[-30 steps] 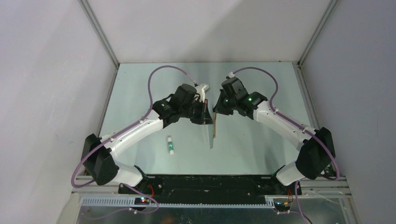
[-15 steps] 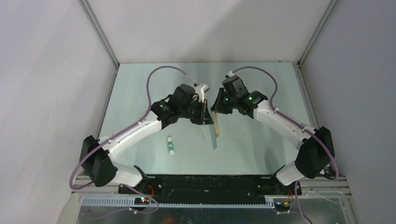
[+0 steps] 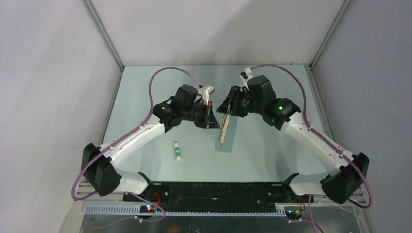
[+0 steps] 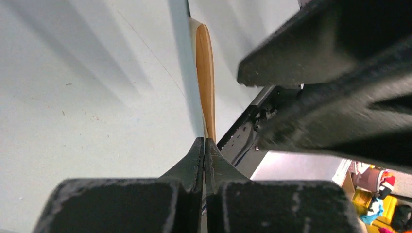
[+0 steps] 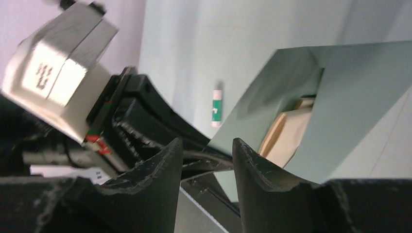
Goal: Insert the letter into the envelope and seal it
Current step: Place the letter in the envelope.
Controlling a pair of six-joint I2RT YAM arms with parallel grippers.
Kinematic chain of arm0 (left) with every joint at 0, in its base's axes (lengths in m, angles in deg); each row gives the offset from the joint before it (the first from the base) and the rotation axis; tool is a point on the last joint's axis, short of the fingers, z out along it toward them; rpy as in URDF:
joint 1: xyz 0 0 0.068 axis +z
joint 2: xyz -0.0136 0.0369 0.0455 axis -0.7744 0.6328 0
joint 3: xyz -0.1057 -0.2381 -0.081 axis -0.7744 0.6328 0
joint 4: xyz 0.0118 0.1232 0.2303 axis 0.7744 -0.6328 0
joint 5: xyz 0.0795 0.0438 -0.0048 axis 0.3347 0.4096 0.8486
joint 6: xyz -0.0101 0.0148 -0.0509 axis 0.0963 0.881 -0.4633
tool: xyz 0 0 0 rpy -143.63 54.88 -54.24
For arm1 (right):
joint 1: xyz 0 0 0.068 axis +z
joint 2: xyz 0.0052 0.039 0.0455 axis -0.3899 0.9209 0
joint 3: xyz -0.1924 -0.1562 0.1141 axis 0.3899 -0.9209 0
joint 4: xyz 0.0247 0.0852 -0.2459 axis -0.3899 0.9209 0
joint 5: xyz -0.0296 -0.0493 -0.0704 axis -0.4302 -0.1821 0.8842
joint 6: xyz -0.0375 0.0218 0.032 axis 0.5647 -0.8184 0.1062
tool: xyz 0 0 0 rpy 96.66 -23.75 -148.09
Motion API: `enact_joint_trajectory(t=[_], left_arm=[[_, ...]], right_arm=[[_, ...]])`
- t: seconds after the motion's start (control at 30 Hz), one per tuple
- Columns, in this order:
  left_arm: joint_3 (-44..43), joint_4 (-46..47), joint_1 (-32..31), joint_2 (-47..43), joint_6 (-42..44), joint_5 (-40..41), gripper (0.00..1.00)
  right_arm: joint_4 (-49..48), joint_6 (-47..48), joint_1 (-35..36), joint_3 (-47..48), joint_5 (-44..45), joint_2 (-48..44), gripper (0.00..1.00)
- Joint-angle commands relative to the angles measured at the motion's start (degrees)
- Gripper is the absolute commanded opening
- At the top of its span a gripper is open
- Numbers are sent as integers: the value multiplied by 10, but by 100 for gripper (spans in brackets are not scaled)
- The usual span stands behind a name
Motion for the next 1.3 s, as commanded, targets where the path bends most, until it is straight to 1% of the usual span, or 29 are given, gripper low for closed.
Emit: enact_joint_trajectory(t=[0.0,0.1,0.13,0.2,0.27,0.37,0.47,0.57,0.67,0.73,0.77,0.83,0.87,0.97,1.07,1.17,1.27], left_arm=[[-37,3,12,-14,44,-53,0],[-38,5,19,-19,76,-105,0],[-40,5,21,-22,83,-117,0],[-43,2,23,-25,105,-149,0],[-48,-6,23,-26,138,-187,0],[-61,-30,23,-24,170,-217,0],[-85,-58,22,-14,205,-243,0],[-100,-81,22,-10,221,-245,0],[-106,-87,22,-8,225,-242,0],[-108,-85,23,-5,223,-246,0],[-110,-84,23,-4,222,-247,0],[-112,-84,22,-1,220,-251,0],[-113,-85,22,-1,220,-251,0],[-116,-92,22,1,222,-252,0],[-118,-94,22,-1,225,-256,0],[-120,-94,22,-4,225,-257,0],[-121,-94,22,-10,226,-261,0]], right_arm=[[7,36,-4,17,-42,-45,44],[12,55,-26,-18,16,-96,36],[7,67,-41,-39,21,-125,33],[0,94,-56,-63,34,-163,31],[2,133,-61,-70,43,-187,28],[9,198,-60,-71,40,-205,23],[16,236,-57,-73,50,-218,22],[6,255,-58,-78,42,-231,26],[-15,257,-51,-79,-32,-225,25],[-32,257,-27,-78,-56,-216,24],[-41,262,-2,-78,-57,-209,23],[-49,270,35,-78,-42,-201,23],[-51,271,44,-78,-24,-199,23],[-60,268,62,-79,-9,-190,23],[-57,264,62,-79,-6,-176,21],[-28,266,59,-79,26,-158,19],[-7,266,32,-99,46,-146,16]])
